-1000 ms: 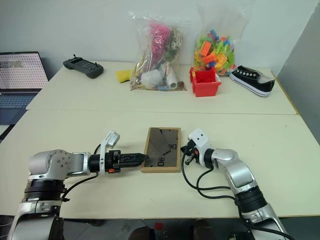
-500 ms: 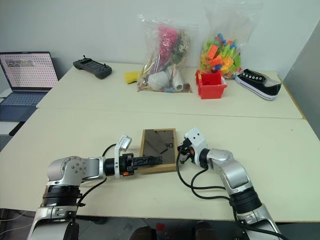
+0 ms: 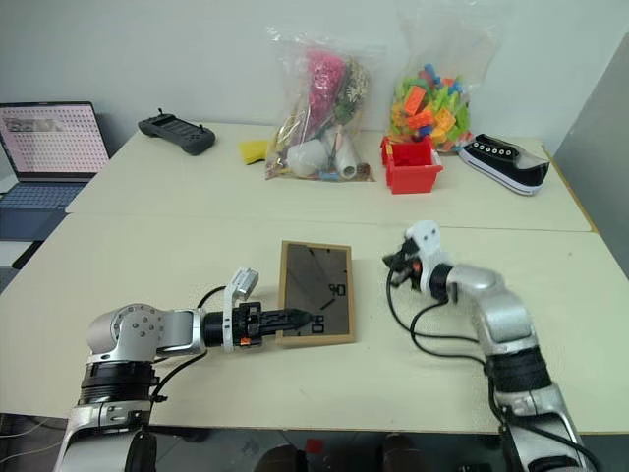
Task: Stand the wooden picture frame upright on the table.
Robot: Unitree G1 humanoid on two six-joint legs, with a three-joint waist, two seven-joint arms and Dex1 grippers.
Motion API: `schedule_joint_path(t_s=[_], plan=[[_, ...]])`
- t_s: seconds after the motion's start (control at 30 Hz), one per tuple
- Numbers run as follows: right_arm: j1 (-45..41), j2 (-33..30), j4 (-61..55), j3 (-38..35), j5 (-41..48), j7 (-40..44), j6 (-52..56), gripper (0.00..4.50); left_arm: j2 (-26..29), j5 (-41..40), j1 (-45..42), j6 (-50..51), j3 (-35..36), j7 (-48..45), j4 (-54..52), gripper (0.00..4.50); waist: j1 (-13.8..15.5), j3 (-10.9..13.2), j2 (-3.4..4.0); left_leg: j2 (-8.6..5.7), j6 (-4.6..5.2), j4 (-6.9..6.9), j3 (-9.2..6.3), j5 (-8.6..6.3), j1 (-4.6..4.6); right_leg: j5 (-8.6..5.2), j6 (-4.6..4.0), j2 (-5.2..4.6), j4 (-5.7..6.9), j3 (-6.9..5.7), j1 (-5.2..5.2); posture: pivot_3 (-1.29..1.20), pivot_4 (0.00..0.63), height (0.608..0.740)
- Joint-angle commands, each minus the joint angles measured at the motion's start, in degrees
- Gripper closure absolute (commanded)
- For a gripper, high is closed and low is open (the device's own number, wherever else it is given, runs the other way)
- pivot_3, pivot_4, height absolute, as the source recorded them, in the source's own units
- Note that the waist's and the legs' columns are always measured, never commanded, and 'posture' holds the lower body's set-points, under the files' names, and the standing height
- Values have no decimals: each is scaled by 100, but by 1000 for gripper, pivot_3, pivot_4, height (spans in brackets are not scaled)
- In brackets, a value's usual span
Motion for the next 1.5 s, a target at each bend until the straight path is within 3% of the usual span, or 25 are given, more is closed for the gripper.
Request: schedule_joint_path(t_s=[0.03,0.2,0.57,0.8,1.17,1.23,1.3,1.43,1.5], plan=[[-435,92,-373,-468,1177,488,780,3538,317,-58,-325,-452,-299,-419,-486,3216,15,0,0,0,-1,-3,-8,0,0,-3,-5,0,-1,-9,3,0,150,740],[-833,191,-259,-466,1663,592,1071,2491,585,41,-662,-1001,-509,-653,-636,3216,33,2,3,-2,0,-1,-12,0,-5,-5,-9,-3,-5,-15,4,0,150,740],[-1039,638,-282,545,1185,546,411,15,725,-133,-824,-1098,-395,-628,-819,3216,-33,6,8,1,1,-2,-20,0,-20,-6,-10,1,-2,-21,-11,0,150,740],[-873,748,-843,401,1827,725,802,15,742,-225,-709,-991,-290,-536,-860,3216,6,6,8,0,0,4,-30,0,-35,-6,-10,-2,-4,-32,-16,0,150,740],[-226,-576,-1550,-174,2510,1008,1375,15,823,-334,-583,-733,-331,-477,-827,3216,38,7,8,-3,1,5,-35,0,-37,-6,-10,-2,-6,-35,-15,0,150,740],[-1,-971,-1576,-35,1775,831,758,15,791,-417,-569,-570,-291,-431,-823,3216,37,7,8,-2,2,4,-36,0,-37,-7,-11,-1,-6,-35,-15,0,150,740],[341,-1382,-1533,237,565,643,-657,15,732,-554,-561,-336,-161,-348,-791,3216,37,8,6,-3,2,4,-36,0,-39,-7,-11,-2,-10,-34,-15,0,150,740],[933,-1992,-666,689,-1793,159,-4593,15,521,-1002,-763,571,328,-115,-484,3216,34,12,0,-6,2,5,-35,-1,-42,-9,-7,-4,-13,-34,-16,0,150,740],[895,-2204,124,959,-2996,-548,-6661,15,539,-1447,-850,800,350,75,-183,3216,23,15,-5,-8,2,6,-35,-1,-42,-11,-4,-4,-12,-35,-16,0,150,740]])
